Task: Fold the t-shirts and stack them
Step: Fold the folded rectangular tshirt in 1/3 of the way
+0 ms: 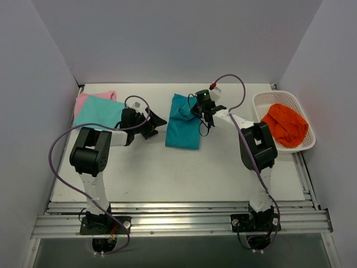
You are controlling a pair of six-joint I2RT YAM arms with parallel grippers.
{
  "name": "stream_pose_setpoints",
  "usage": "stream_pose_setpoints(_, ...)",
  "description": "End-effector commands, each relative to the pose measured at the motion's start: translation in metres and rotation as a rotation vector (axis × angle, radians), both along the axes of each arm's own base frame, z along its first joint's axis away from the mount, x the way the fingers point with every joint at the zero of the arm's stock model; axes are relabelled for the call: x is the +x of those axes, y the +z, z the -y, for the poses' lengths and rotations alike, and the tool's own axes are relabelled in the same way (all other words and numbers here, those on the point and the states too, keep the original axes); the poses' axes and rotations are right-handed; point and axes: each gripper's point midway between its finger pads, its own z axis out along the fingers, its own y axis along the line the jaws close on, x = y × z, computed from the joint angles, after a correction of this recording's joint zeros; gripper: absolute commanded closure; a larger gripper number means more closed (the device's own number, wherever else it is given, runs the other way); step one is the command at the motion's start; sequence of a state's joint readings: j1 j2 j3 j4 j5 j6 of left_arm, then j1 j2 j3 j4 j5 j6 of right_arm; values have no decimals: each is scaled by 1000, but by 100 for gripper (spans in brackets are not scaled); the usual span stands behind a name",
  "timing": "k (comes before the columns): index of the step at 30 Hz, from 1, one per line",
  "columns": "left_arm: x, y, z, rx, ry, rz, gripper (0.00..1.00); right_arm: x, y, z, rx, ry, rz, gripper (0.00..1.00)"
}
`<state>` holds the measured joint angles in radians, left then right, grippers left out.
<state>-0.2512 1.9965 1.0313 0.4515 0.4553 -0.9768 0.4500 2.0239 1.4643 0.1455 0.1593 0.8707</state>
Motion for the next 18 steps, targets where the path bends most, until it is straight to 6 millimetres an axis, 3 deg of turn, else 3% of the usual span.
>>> stream_pose_setpoints(1,17,26,0,-47,-10,91,0,14,-47,7,3,-18,-115,100)
stream_pose_setpoints(2,16,26,-1,-47,-10,88,0,17,-66,12,-3,-29,-147,100)
stream_pose_setpoints(4,15,27,-2,-47,-8,91,0,24,-74,10,18,-30,-159,100)
stream_pose_setpoints(7,13,28,-4,-48,-7,95,0,33,-78,7,38,-25,-157,53)
stream_pose_setpoints(8,13,30,-5,-51,-6,98,0,35,-74,5,44,-25,-147,29)
stream_pose_setpoints(11,11,31,-5,-53,-4,101,0,37,-57,2,50,-22,-119,1)
stream_pose_setpoints(13,9,31,-5,-59,-4,100,0,37,-45,1,40,-22,-96,0)
stream_pose_setpoints(16,6,34,-5,-68,-4,105,0,40,-10,2,36,-26,-34,0)
stream_pose_setpoints(18,4,38,-6,-72,0,113,0,42,24,8,6,-38,24,0)
